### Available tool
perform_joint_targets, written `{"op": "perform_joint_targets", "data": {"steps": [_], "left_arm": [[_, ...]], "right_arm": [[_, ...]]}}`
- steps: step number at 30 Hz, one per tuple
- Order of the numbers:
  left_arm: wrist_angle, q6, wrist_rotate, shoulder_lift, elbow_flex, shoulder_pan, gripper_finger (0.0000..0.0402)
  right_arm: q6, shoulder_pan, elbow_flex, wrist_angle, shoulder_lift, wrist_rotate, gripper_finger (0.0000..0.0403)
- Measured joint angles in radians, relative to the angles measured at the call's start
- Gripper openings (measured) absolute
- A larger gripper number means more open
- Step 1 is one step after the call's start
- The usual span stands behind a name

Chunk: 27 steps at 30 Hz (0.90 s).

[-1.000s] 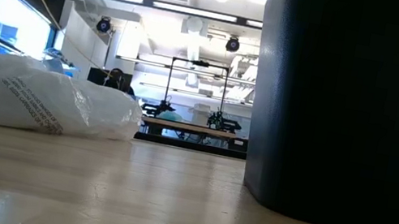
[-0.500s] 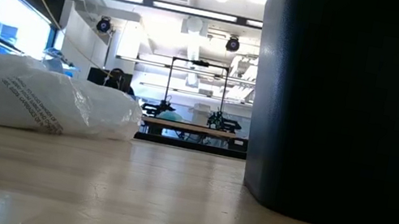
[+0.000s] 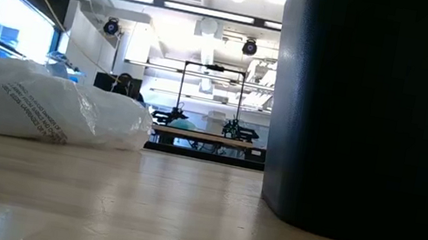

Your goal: Place trash/remove bag and relplace

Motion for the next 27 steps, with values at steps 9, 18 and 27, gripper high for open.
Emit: {"op": "perform_joint_targets", "data": {"steps": [9,18,27], "left_arm": [[-0.011,0.087,0.109,0.000,0.000,-0.097,0.0000],[-0.016,0.073,0.101,0.000,0.000,-0.110,0.0000],[-0.013,0.069,0.108,0.000,0.000,-0.108,0.0000]], "right_arm": [[0.153,-0.075,-0.210,-0.006,-0.010,0.198,0.0088],[0.011,-0.388,-0.259,-0.008,-0.260,0.233,0.0245],[-0.056,-0.656,-0.262,-0.008,-0.456,-0.063,0.0266]]}}
